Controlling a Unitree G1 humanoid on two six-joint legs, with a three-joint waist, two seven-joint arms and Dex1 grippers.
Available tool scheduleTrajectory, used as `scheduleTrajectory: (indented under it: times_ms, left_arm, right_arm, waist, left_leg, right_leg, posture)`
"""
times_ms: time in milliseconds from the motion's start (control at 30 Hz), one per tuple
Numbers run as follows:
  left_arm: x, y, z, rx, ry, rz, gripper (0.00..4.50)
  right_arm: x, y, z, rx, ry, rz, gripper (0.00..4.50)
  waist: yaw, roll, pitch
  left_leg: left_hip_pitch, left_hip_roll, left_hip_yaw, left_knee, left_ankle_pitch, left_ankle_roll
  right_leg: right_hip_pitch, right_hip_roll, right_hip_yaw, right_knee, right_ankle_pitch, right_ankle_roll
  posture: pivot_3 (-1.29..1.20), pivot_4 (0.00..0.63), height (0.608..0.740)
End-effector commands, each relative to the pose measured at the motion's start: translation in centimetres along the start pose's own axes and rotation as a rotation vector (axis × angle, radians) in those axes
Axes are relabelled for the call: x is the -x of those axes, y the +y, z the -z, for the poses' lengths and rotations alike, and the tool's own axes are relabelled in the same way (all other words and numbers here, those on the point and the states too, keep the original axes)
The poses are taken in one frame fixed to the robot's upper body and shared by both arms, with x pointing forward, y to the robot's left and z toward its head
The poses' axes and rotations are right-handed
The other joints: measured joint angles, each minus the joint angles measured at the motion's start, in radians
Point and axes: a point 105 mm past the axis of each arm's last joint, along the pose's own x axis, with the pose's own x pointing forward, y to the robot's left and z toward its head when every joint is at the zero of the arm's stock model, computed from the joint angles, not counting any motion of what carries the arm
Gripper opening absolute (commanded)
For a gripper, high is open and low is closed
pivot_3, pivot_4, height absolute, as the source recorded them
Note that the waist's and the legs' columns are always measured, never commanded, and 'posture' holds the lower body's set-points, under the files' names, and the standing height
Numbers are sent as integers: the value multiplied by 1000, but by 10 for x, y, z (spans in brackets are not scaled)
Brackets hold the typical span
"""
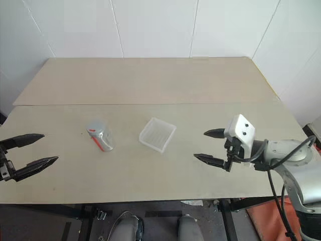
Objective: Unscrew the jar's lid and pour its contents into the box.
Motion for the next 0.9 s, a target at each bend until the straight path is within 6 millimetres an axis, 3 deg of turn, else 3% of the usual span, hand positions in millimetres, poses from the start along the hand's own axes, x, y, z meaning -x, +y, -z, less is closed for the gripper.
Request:
scheduleTrajectory:
  times_ms: [33, 300, 533, 700, 900]
  left_arm:
    - [1, 0, -8, -29, -28, -5, 4485]
    - [-16, -2, 3, -2, -43, -45, 4485]
    - [-40, -21, 22, 43, -31, -87, 4485]
    - [-55, -27, 19, 74, -87, -209, 4485]
    - [-59, -40, 24, 67, -76, -300, 4485]
  right_arm:
    - [-3, -1, -11, 64, -24, -4, 4500]
    - [-4, -4, -14, 85, -37, 26, 4500]
    - [-11, -2, -14, 79, -74, 31, 4500]
    - [-16, -1, -14, 72, -81, 3, 4500]
    - [-12, -4, -15, 101, -61, 9, 4500]
  waist:
    - [1, 0, 0]
    - [1, 0, 0]
    - [0, -1, -1]
    - [1, -1, -1]
    - [2, -1, -1]
  left_leg:
    - [0, 0, 0, 0, 0, 0]
    - [0, 0, 0, 0, 0, 0]
    - [0, 0, 0, 0, 0, 0]
    - [1, 0, 0, 0, 0, 0]
    - [1, 0, -1, 0, 0, 0]
  right_leg:
    - [0, 0, 0, 0, 0, 0]
    - [0, 0, 0, 0, 0, 0]
    - [1, 0, 0, 0, 0, 0]
    - [1, 0, 1, 1, 0, 0]
    - [2, 0, 1, 1, 0, 0]
  posture:
    - [0, 150, 740]
    - [0, 150, 740]
    - [0, 150, 740]
    - [0, 150, 740]
    - [0, 150, 740]
